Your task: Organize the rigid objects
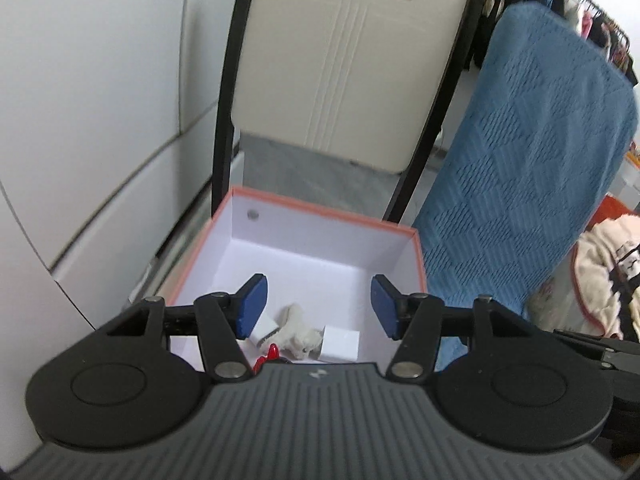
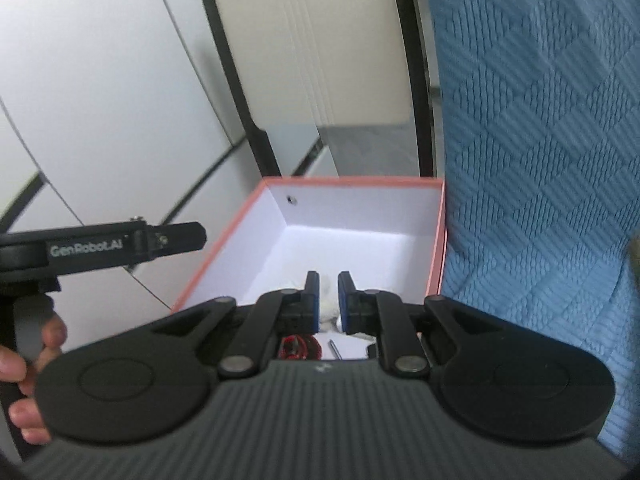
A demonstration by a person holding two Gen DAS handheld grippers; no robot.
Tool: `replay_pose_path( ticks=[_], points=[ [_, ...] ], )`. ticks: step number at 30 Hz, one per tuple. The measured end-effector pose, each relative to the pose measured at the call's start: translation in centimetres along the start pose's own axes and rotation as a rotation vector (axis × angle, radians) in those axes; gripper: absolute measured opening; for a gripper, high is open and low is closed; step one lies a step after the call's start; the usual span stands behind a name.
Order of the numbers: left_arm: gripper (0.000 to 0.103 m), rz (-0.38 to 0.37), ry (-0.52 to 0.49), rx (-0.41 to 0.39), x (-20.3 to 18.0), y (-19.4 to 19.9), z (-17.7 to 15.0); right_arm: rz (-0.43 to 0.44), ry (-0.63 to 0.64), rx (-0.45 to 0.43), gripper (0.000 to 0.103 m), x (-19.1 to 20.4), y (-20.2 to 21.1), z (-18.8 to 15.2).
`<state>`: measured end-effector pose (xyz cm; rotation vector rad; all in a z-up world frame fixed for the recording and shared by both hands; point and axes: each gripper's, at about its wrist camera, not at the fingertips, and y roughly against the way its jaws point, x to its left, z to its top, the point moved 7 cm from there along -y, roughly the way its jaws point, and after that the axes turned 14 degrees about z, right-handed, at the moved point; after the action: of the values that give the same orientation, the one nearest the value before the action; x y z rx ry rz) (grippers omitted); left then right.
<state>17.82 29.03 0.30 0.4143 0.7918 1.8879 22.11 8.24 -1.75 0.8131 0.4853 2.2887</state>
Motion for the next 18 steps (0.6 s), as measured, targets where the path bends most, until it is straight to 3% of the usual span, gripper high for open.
replay_pose_path(
  ticks=[12,18],
  points=[
    [0.066,0.014,0.029,-0.118,0.7,9.8,-0.9,0.016,0.063,-0.103,0.014,3.2,7.4,0.1],
    [0.071,0.06,-0.047,-0.169,-0.1,13.1,-3.3,0.01,0.075,-0.121,0.014,4.0,10.0,-1.5]
  ],
)
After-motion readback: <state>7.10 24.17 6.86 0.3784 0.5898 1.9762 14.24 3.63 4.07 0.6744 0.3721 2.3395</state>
